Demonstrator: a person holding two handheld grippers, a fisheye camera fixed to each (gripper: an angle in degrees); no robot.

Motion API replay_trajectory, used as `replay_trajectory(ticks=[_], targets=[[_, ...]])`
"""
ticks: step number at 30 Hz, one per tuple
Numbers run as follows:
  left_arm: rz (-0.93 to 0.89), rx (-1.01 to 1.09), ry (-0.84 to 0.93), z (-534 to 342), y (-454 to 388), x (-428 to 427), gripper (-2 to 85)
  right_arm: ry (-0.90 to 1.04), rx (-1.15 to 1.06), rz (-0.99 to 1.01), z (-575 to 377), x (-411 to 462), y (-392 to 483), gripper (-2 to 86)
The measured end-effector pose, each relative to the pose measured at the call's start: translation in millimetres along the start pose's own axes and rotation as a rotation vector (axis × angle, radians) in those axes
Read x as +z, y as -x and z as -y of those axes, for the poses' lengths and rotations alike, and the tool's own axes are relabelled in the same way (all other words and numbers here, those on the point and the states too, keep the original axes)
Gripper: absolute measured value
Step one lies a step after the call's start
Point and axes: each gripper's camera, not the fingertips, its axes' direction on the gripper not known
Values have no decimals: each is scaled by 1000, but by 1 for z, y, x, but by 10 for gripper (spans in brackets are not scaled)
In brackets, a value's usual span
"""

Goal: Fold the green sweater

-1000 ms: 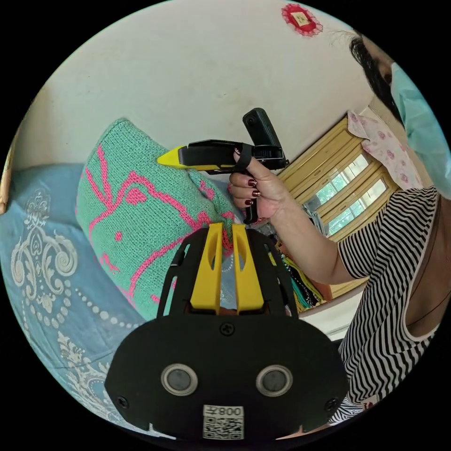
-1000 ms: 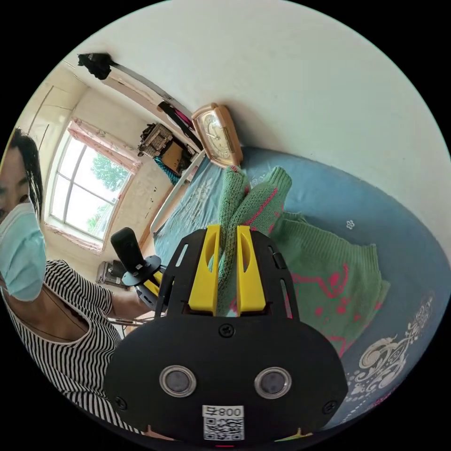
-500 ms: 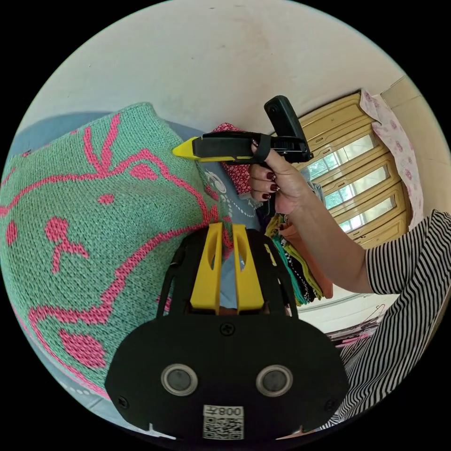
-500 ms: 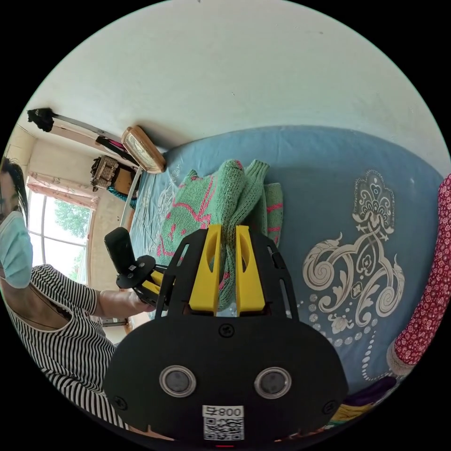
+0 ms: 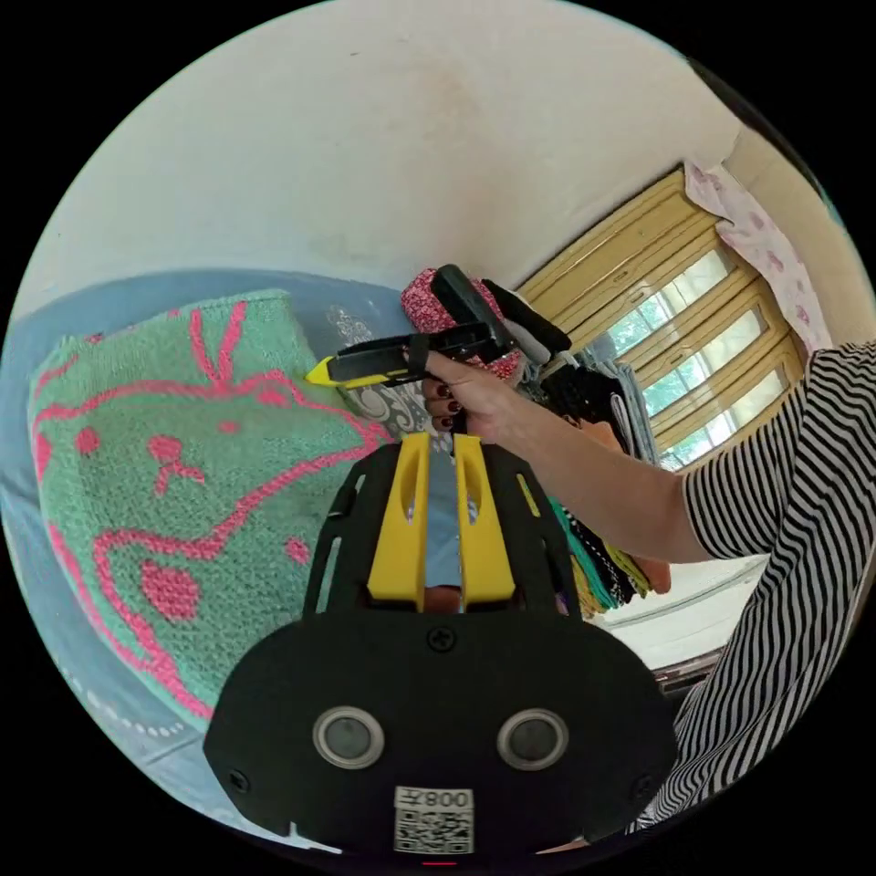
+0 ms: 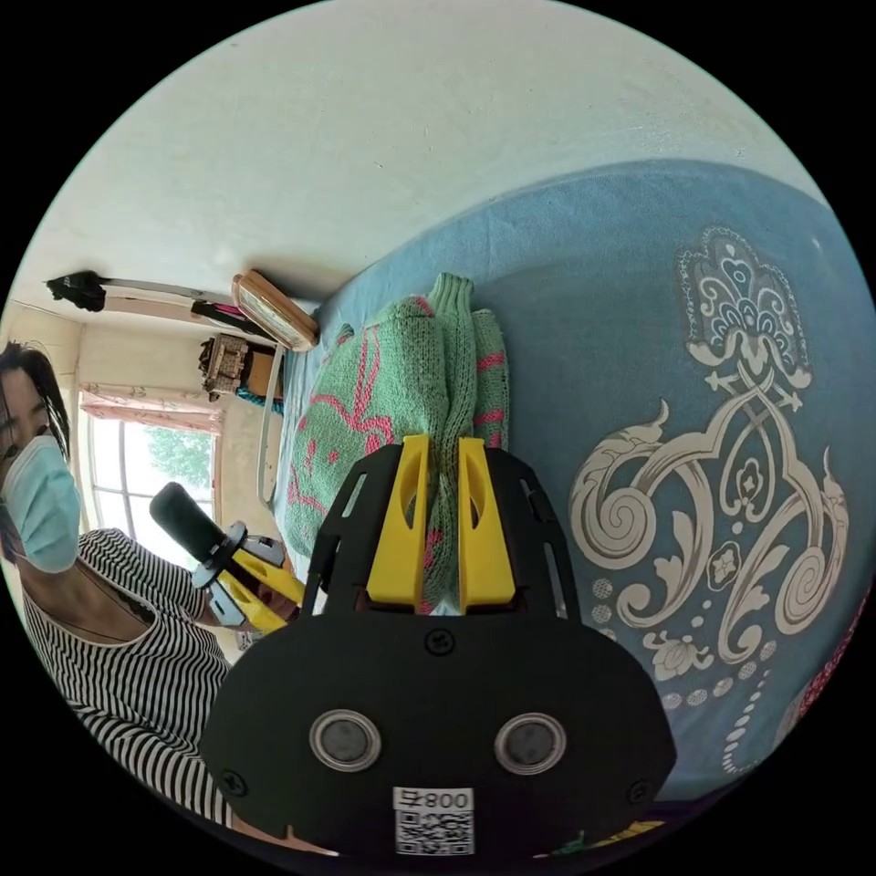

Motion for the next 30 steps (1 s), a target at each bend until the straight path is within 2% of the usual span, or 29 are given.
replay_trajectory(ticks=[2, 3, 5, 6, 11, 16, 18, 22, 25, 26, 30], targets=[[123, -48, 29, -4, 9, 2, 15, -2, -12, 10, -3, 4, -4, 64], [182, -86, 100, -8, 22, 15, 9, -6, -12, 15, -4, 5, -5, 64], [148, -116, 179, -13, 40, 33, 5, -46, -8, 40, -14, 4, -7, 60], [114, -128, 138, -14, 44, 32, 4, -57, -5, 35, -17, 3, -7, 57], [178, -100, 114, -17, 42, 33, 1, -181, -59, -21, -60, -5, 24, 12], [180, -106, 119, -18, 50, 30, 0, -34, -119, -263, -86, 62, 49, 4], [196, -95, 117, -19, 51, 25, 1, -95, -162, -324, -93, 75, 55, 3], [144, -111, 67, -23, 50, -7, 2, -57, -196, -358, -94, 93, 59, 2], [228, -130, -18, -39, 49, -47, 2, -26, -244, -443, -99, 107, 68, 2], [277, -162, 0, -44, 55, -53, 3, -26, -265, -492, -101, 114, 73, 2], [191, -190, 46, -48, 79, -57, 8, -86, -297, -615, -113, 140, 77, 3]])
